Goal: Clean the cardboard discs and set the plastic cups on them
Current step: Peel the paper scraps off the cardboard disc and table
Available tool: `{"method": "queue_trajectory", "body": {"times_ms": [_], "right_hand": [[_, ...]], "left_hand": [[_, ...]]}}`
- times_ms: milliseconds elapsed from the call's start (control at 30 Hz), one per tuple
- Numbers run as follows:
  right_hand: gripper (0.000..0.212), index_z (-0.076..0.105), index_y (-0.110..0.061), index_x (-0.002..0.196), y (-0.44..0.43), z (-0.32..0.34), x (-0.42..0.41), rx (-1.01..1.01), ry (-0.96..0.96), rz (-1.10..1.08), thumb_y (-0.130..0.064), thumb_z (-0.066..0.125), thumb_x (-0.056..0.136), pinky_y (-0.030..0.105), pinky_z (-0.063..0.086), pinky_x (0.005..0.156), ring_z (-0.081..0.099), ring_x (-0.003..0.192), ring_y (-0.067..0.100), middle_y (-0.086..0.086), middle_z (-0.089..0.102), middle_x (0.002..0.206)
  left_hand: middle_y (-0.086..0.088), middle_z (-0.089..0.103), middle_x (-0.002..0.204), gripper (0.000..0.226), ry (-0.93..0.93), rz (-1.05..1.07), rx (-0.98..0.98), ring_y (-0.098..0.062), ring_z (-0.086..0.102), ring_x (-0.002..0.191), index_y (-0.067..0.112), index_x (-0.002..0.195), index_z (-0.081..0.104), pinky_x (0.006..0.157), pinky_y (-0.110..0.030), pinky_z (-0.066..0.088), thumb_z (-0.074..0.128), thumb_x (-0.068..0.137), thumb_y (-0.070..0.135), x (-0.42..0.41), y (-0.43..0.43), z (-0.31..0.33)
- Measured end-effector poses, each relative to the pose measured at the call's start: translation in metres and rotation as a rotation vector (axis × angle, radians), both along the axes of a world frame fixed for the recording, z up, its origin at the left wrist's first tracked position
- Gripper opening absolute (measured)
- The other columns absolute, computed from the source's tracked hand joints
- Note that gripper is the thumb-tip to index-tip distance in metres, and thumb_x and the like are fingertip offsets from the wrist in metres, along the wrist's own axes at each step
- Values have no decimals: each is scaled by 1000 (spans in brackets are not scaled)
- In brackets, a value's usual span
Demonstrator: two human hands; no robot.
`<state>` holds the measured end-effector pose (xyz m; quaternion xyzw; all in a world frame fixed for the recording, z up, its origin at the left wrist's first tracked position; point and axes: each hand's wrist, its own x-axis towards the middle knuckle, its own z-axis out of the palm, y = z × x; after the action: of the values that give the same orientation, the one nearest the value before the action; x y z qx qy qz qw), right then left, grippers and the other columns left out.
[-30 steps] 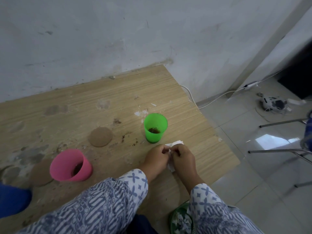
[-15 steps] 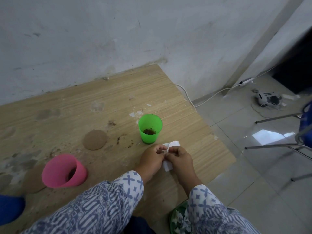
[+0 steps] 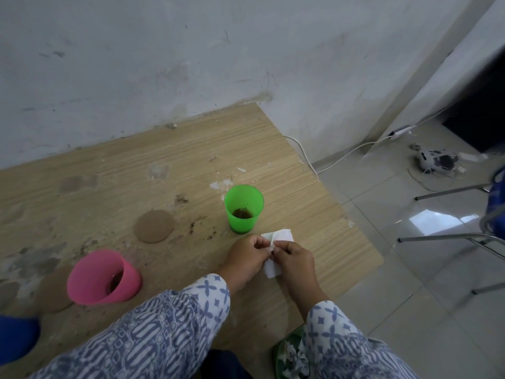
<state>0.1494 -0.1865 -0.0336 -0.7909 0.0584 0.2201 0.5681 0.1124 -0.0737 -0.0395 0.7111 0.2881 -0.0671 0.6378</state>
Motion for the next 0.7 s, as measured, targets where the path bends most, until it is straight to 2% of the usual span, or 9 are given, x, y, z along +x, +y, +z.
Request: {"method": "queue_trajectory", "body": {"times_ms": [167,300,433,600,700], "right_hand": [[10,70,-11,84,-2,5,1,83,70,-13,-5,63,81,17,51,59,65,73,11,5,70,80],[7,70,-5,79,-5,7,1,149,113,-8,-1,64,78,30,55,67,66,75,20,14,71,80],[8,69,-3,78,-3,10,2,174,123,-13,1,62,79,26,53,63,64,72,18,13,70,78],[12,69,-10,74,-2,6,4,82,116,8,-4,61,81,30,52,67,62,73,18,9,69,78],[8,68,-12,81,-2,6,2,-7,42,51,-6,63,80,20,50,63,62,76,16,5,69,82]], "left_hand": [[4,66,77,6,-7,-27,41,-9,58,69,17,87,66,68,-26,46,68,84,21,2,0,1],[4,63,74,4,17,-25,63,-9,57,68,15,88,66,66,-24,44,64,86,18,4,0,3],[3,63,73,7,47,-14,79,-12,57,70,20,83,63,68,-25,45,60,88,16,6,-1,4],[5,62,68,14,68,-17,91,-8,56,64,21,78,62,59,-21,41,57,91,16,8,-2,7],[2,61,65,15,89,5,37,-9,54,61,19,78,62,59,-22,42,57,90,12,8,-1,7]]}}
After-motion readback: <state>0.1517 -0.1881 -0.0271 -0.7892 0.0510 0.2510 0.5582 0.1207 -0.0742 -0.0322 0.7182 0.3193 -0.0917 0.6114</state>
